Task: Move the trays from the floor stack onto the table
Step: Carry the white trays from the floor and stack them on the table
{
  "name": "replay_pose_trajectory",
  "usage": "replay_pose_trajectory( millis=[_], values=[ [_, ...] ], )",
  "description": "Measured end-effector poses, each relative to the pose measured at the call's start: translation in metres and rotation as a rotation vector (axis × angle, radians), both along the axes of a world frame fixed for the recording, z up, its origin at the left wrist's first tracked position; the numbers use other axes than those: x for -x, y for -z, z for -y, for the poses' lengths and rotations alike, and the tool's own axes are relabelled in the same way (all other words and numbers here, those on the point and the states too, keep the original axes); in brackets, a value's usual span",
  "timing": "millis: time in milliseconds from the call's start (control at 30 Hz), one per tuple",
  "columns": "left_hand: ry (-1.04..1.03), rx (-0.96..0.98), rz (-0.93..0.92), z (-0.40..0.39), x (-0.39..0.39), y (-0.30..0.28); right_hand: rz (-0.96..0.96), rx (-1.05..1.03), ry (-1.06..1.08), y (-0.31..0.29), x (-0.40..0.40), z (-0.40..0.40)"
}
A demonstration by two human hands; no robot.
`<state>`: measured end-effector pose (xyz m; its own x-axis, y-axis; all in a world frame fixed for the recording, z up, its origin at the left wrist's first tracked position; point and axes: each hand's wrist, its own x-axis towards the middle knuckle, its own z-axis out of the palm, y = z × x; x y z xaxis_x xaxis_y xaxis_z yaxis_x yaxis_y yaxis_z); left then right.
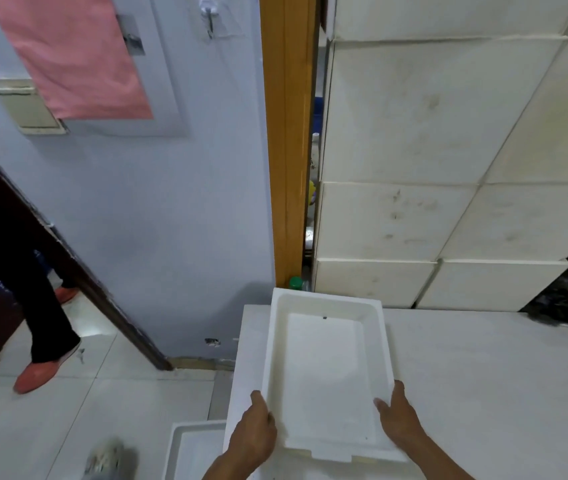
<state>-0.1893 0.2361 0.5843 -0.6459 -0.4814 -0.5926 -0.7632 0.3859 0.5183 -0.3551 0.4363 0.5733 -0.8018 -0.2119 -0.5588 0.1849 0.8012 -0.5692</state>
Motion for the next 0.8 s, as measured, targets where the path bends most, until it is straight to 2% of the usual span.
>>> replay_pose_trajectory(
  millis=[233, 300, 367, 433, 533, 667, 800],
  values=[
    [-0.052, -0.080, 0.025, -0.003, 0.000, -0.001, 0.001, -0.184, -0.081, 0.015, 0.012, 0.002],
    [-0.098, -0.109, -0.057, -0.003, -0.009, -0.005, -0.186, -0.296, -0.056, 0.011, 0.005, 0.007],
    [-0.202, -0.173, -0.164, -0.001, -0.020, -0.006, -0.498, -0.299, -0.006, 0.003, -0.006, 0.018],
    [-0.344, -0.204, -0.238, 0.004, -0.037, -0.006, -0.747, -0.186, 0.014, -0.009, -0.020, 0.035],
    [-0.522, -0.222, -0.223, 0.021, -0.066, 0.004, -0.834, 0.022, -0.054, -0.025, -0.044, 0.073],
    [-0.599, -0.204, -0.170, 0.043, -0.105, 0.024, -0.786, 0.299, -0.219, -0.031, -0.093, 0.135],
    [-0.586, -0.205, -0.075, 0.067, -0.148, 0.053, -0.568, 0.483, -0.507, -0.016, -0.165, 0.193]
  ],
)
